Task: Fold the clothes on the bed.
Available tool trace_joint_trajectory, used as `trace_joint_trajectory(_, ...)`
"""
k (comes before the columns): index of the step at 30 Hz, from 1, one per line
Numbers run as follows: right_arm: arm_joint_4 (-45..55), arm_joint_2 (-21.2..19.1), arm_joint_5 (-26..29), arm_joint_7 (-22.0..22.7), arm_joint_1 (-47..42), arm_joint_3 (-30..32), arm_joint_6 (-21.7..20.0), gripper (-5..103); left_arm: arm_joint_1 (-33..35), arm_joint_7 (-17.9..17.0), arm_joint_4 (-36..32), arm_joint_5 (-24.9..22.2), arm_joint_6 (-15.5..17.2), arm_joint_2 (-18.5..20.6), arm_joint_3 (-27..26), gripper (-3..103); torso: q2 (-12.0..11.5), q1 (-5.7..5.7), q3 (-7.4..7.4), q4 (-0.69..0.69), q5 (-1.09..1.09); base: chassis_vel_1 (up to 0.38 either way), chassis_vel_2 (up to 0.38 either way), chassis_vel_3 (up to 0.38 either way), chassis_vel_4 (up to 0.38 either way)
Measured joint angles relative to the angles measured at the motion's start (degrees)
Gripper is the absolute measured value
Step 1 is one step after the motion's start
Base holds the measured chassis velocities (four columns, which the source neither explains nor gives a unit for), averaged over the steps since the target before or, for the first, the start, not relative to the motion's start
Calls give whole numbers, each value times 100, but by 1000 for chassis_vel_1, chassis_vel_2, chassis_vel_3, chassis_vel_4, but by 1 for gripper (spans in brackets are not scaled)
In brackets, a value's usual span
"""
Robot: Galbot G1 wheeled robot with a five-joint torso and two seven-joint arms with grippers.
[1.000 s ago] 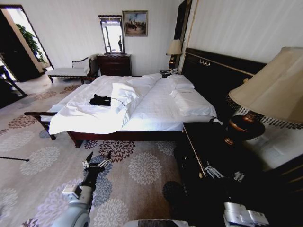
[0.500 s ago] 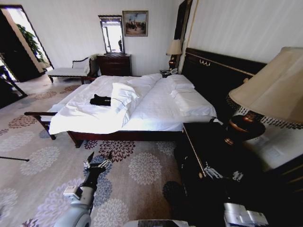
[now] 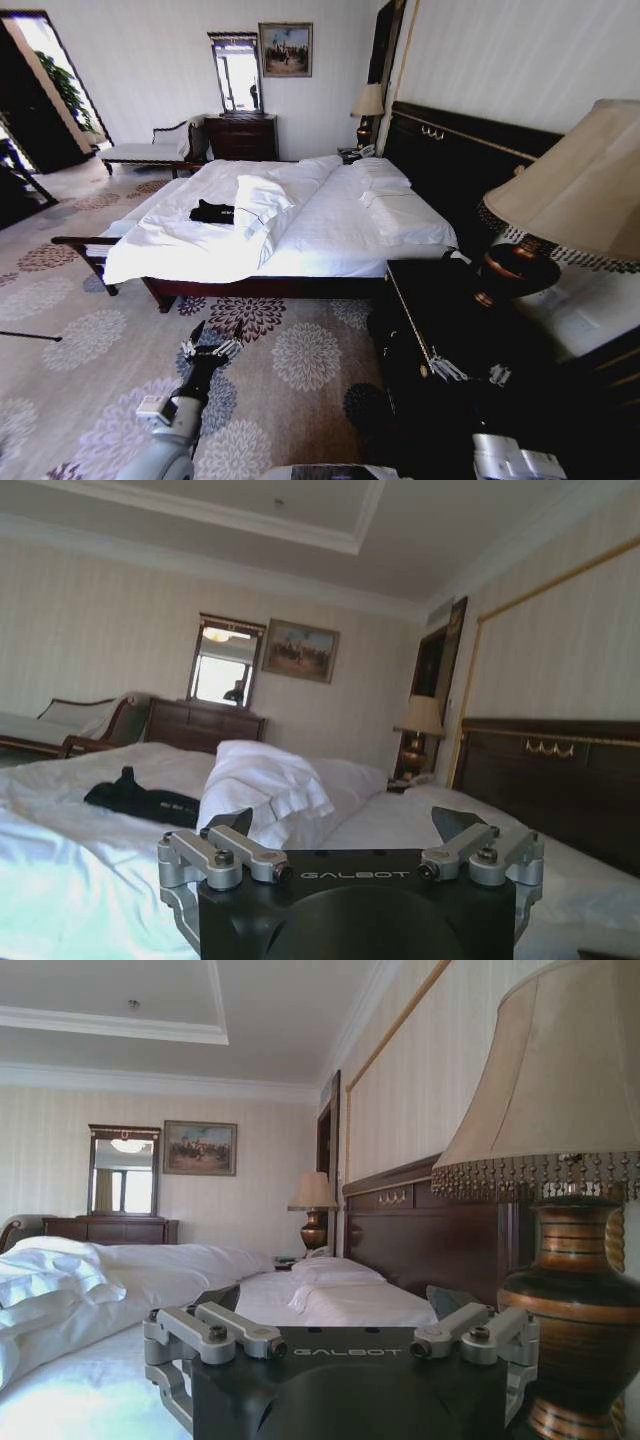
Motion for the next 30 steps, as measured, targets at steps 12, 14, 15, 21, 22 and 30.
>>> trace_joint_trajectory(12,-172,-533,644,195,254,281,-177,100,191,76,-172,-84,61,2,129,100,-1,1,1,2,2,-113,112,118,-115)
trace_joint_trajectory(14,-174,-539,668,211,260,281,-190,100,187,76,-181,-132,86,2,126,100,-1,1,1,1,1,-127,163,127,-125)
trace_joint_trajectory(15,-174,-532,678,217,260,271,-203,100,164,84,-176,-78,77,12,92,100,-1,1,1,1,-1,-128,133,122,-125)
trace_joint_trajectory(21,-153,-438,612,217,252,206,-224,100,149,86,-172,-56,75,22,18,100,-1,2,1,0,-1,-124,141,117,-141)
trace_joint_trajectory(22,-146,-430,604,218,250,201,-229,100,145,84,-173,-39,76,22,2,100,-1,2,1,1,-1,-107,142,103,-126)
trace_joint_trajectory(30,-133,-405,586,236,250,209,-240,100,144,28,-116,52,63,23,-51,100,-1,1,1,0,0,-107,108,114,-99)
